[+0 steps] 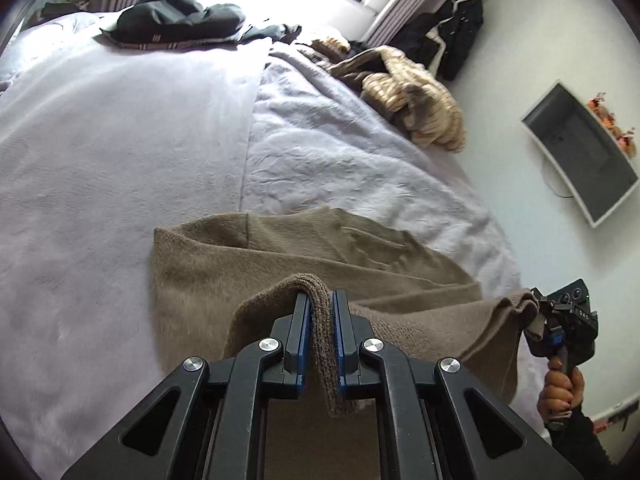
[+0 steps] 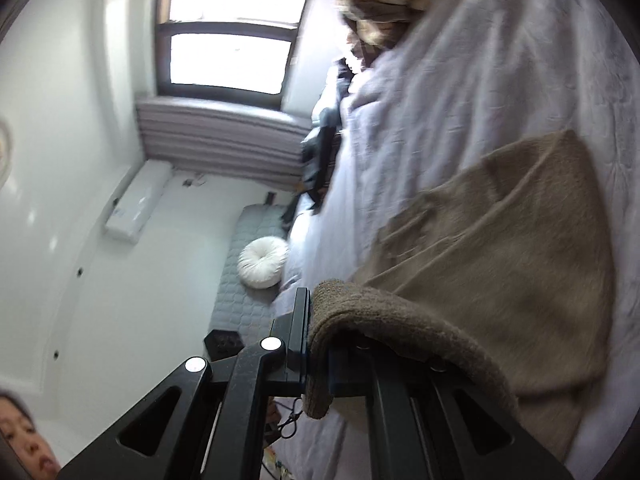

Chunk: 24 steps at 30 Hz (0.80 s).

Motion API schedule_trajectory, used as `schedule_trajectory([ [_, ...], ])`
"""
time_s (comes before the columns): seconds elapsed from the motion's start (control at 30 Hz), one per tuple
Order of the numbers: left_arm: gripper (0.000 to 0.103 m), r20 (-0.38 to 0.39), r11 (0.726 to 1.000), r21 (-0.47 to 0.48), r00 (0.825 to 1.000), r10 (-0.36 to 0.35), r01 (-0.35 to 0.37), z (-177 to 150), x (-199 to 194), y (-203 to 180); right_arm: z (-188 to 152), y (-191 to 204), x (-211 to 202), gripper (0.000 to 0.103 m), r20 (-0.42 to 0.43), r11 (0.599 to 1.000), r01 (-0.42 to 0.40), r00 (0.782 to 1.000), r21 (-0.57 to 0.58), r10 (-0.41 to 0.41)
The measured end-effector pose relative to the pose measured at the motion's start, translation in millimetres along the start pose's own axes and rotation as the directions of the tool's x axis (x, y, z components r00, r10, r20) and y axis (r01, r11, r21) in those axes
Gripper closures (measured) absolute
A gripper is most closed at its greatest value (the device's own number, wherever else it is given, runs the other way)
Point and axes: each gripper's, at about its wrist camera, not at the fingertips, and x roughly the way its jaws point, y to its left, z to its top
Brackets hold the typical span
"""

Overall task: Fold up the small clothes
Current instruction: 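Lift the held hem with both tools, fold it toward the collar, open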

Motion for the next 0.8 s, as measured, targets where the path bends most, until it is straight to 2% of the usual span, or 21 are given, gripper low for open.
schedule_trajectory([
  [0.1, 0.091, -0.031, 0.999, 0.002, 0.998, 0.051, -0.051, 4, 34, 10, 13, -34, 18, 0.095, -0.004, 0.996, 0.056, 0.998, 0.064, -0.056],
  [0.23, 0.09, -0.038, 0.996, -0.014, 0.996, 0.086, -0.087, 6, 50, 20, 20, -62, 20, 0.092, 0.011, 0.984, 0.077, 0.997, 0.158, -0.08],
  [0.37, 0.09, -0.015, 0.995, -0.004, 0.995, 0.099, -0.099, 13, 46, 18, 30, -63, 25, 0.092, -0.001, 0.982, 0.072, 0.997, 0.176, -0.073],
  [0.47, 0.088, -0.017, 0.99, 0.042, 0.99, 0.137, -0.136, 16, 44, 12, 38, -56, 27, 0.09, 0.012, 0.98, 0.062, 0.998, 0.188, -0.065],
  [0.5, 0.082, -0.013, 0.988, 0.05, 0.989, 0.148, -0.148, 16, 43, 10, 41, -52, 28, 0.087, 0.016, 0.981, 0.064, 0.998, 0.182, -0.068],
  [0.53, 0.041, 0.012, 0.983, 0.056, 0.984, 0.176, -0.176, 17, 38, 9, 43, -47, 28, 0.076, 0.022, 0.982, 0.071, 0.997, 0.172, -0.076],
  [0.57, 0.005, 0.053, 0.973, 0.056, 0.974, 0.22, -0.223, 18, 32, 7, 46, -41, 27, 0.055, 0.035, 0.985, 0.085, 0.995, 0.152, -0.092],
  [0.63, 0.001, 0.14, 0.963, 0.07, 0.958, 0.249, -0.26, 19, 16, 4, 50, -29, 23, 0.027, 0.064, 0.989, 0.1, 0.992, 0.113, -0.108],
  [0.73, 0.001, 0.142, 0.956, 0.081, 0.953, 0.268, -0.281, 22, 7, 4, 54, -10, 13, 0.027, 0.086, 0.986, 0.163, 0.982, 0.038, -0.166],
  [0.8, 0.001, 0.13, 0.955, 0.104, 0.956, 0.263, -0.277, 21, 6, 4, 54, -2, 11, 0.027, 0.08, 0.966, 0.259, 0.963, -0.018, -0.257],
])
